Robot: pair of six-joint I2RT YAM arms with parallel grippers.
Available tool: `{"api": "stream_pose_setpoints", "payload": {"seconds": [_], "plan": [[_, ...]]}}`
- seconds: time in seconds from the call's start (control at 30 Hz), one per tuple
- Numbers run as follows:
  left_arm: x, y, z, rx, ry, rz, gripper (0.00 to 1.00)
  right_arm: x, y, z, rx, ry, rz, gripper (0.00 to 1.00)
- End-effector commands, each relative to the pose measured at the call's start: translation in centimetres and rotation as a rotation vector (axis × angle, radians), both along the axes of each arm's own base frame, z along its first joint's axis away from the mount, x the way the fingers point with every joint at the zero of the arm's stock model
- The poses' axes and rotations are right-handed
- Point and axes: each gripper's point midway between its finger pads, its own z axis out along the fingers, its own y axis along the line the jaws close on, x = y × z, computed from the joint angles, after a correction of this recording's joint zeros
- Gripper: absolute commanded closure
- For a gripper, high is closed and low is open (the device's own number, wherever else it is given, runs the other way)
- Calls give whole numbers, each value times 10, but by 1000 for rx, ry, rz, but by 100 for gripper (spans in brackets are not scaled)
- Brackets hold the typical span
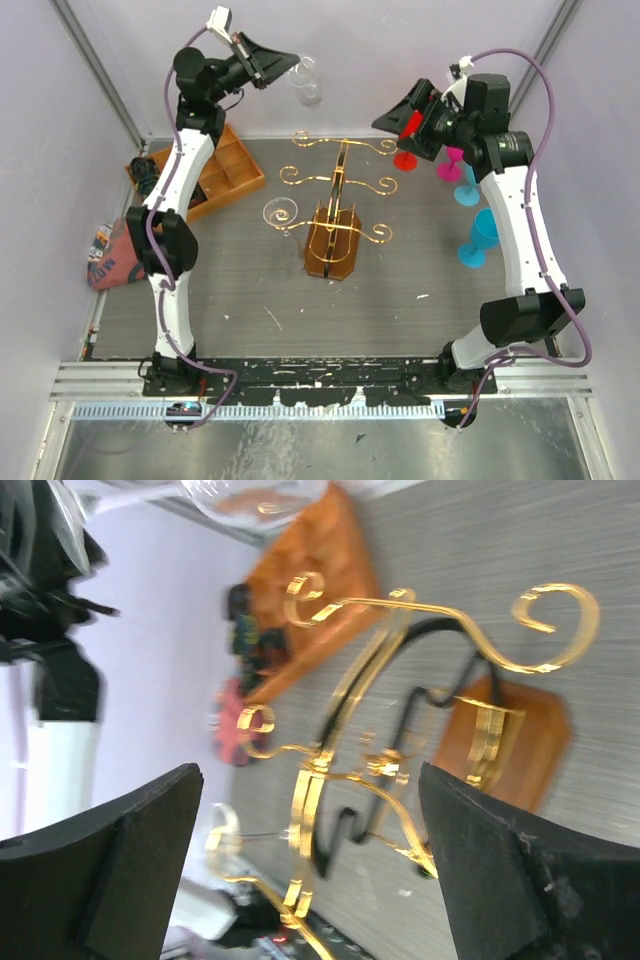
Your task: Take the wine glass off the wine glass rack
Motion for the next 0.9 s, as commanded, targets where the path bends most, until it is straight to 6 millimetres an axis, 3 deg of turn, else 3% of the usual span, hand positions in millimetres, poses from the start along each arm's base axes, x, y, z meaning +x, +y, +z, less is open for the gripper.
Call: {"api": "stream_pose_setpoints", "payload": {"seconds": [0.0,0.1,0.2,0.37,0.5,0.67,0.87], "plan": [[-92,8,77,-22,-338,-114,100,6,44,51,461,60,134,3],[-123,10,83,-4,-416,-146,100,15,58,69,699,104,143,0],[-152,8,92,15,-494,-201,100,26,67,81,815,159,119,0],[-183,6,102,39,-581,-248,100,35,100,103,1019,227,132,0],[-192,6,104,55,-610,-266,100,42,121,114,1139,294,115,0],[-188,5,98,62,-598,-275,100,46,143,125,1226,329,147,0],[-184,2,91,56,-584,-293,100,53,152,116,1269,362,120,2]]}}
